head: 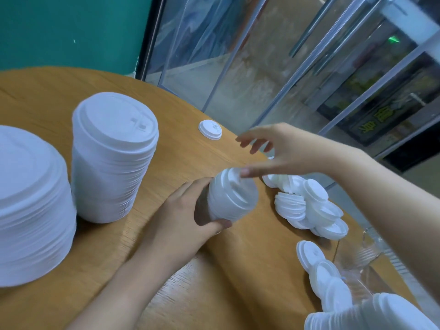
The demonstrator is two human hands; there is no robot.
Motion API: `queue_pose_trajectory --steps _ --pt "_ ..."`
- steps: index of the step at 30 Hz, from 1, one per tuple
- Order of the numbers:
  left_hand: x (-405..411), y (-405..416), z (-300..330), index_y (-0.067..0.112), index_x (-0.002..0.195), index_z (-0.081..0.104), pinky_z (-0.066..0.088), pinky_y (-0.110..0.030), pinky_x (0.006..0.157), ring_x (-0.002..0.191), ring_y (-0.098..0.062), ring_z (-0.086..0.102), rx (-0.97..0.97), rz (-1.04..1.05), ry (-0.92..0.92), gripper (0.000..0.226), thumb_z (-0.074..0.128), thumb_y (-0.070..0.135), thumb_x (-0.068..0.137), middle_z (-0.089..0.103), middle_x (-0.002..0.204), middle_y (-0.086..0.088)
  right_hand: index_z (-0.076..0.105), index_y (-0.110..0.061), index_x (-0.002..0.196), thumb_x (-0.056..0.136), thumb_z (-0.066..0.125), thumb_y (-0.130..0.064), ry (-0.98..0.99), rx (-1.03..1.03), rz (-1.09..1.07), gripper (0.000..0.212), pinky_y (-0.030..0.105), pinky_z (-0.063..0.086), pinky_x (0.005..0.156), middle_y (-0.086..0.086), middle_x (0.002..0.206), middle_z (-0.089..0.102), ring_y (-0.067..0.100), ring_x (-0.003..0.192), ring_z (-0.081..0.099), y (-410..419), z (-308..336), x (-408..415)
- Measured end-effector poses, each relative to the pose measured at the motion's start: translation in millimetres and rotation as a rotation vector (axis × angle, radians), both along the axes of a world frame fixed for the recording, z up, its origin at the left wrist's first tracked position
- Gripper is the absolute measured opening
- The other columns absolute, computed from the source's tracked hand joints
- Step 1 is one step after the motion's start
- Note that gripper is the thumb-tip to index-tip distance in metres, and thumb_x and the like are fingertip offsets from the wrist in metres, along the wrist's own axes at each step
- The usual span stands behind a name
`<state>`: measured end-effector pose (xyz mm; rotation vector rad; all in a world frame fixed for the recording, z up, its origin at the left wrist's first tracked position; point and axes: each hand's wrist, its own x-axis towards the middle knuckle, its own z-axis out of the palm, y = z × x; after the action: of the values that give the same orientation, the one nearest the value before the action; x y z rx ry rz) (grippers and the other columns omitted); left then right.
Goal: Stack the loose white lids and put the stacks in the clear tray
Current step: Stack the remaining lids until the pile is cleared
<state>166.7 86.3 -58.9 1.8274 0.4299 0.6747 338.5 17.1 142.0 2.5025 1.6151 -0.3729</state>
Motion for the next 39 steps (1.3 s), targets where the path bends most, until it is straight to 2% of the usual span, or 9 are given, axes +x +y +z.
queue_pose_trajectory --steps 4,7,10,15,22,28,32,36,39 --pt "1.5 2.4 1.3 0.050 0.127 0.055 0.050 -0.031 0.096 0.113 0.001 0.056 0.009 0.008 0.002 0.070 0.090 0.042 0.067 0.060 0.117 0.027 0.063 -0.033 0.127 0.073 0.060 -0.081 0.024 0.079 -0.057 0.072 0.026 0.051 0.094 -0.017 0.118 0.066 0.002 0.108 0.064 22.5 -11.7 42.5" --pt "1.0 2.5 1.6 0.052 0.129 0.055 0.050 -0.029 0.095 0.111 0.002 0.056 0.001 0.029 0.000 0.071 0.088 0.046 0.067 0.060 0.115 0.028 0.063 -0.023 0.132 0.088 0.068 -0.064 -0.061 0.055 -0.101 0.060 0.025 0.045 0.091 -0.009 0.120 0.064 0.012 0.109 0.063 40.7 -37.8 78.2" --pt "-0.8 2.2 0.7 0.051 0.128 0.056 0.048 -0.023 0.091 0.109 0.003 0.056 -0.001 0.063 0.002 0.070 0.088 0.046 0.066 0.060 0.115 0.028 0.063 -0.016 0.131 0.091 0.072 -0.052 -0.039 0.123 -0.169 0.055 0.028 0.045 0.093 -0.002 0.123 0.065 0.019 0.112 0.063 51.5 -66.1 110.7" --pt "-0.8 3.3 -2.4 0.049 0.128 0.057 0.040 -0.007 0.084 0.109 0.006 0.055 0.004 0.146 -0.019 0.070 0.088 0.046 0.065 0.060 0.114 0.026 0.056 -0.012 0.141 0.087 0.077 -0.054 0.020 0.220 -0.263 0.071 0.032 0.046 0.100 0.004 0.138 0.060 0.022 0.120 0.059 72.6 -106.8 144.5" --pt "3.8 1.2 -6.0 0.047 0.133 0.056 0.046 -0.022 0.095 0.118 0.000 0.054 0.006 0.184 -0.027 0.075 0.090 0.045 0.067 0.059 0.120 0.026 0.053 -0.013 0.145 0.082 0.082 -0.053 0.095 0.268 -0.302 0.079 0.038 0.045 0.109 0.004 0.147 0.056 0.023 0.133 0.054 99.5 -141.0 165.9" --pt "5.9 1.3 -8.8 0.045 0.134 0.057 0.042 -0.017 0.095 0.119 0.000 0.053 0.016 0.190 -0.034 0.076 0.090 0.046 0.065 0.058 0.119 0.027 0.054 -0.021 0.146 0.082 0.083 -0.052 0.176 0.348 -0.327 0.077 0.026 0.040 0.091 -0.003 0.145 0.055 0.017 0.130 0.053 118.8 -158.3 169.1" --pt "6.6 -0.8 -9.9 0.049 0.134 0.056 0.043 -0.019 0.097 0.121 0.001 0.052 0.012 0.182 -0.044 0.079 0.091 0.042 0.065 0.057 0.120 0.030 0.056 -0.022 0.145 0.083 0.084 -0.047 0.229 0.400 -0.311 0.072 0.028 0.040 0.098 -0.003 0.148 0.053 0.017 0.135 0.050 134.6 -162.5 165.3" --pt "5.8 0.7 -10.8 0.049 0.135 0.056 0.042 -0.018 0.098 0.121 0.004 0.051 0.021 0.170 -0.045 0.079 0.091 0.043 0.064 0.057 0.121 0.030 0.061 -0.022 0.138 0.080 0.087 -0.043 0.231 0.406 -0.317 0.067 0.026 0.048 0.086 -0.003 0.137 0.058 0.018 0.125 0.055 139.4 -163.7 162.3" --pt "6.9 0.8 -10.1 0.049 0.134 0.056 0.042 -0.017 0.096 0.121 0.002 0.052 0.035 0.167 -0.050 0.078 0.090 0.045 0.065 0.057 0.120 0.029 0.063 -0.020 0.134 0.079 0.088 -0.044 0.171 0.407 -0.274 0.065 0.027 0.044 0.091 -0.004 0.130 0.062 0.016 0.120 0.058 132.9 -149.9 158.3"
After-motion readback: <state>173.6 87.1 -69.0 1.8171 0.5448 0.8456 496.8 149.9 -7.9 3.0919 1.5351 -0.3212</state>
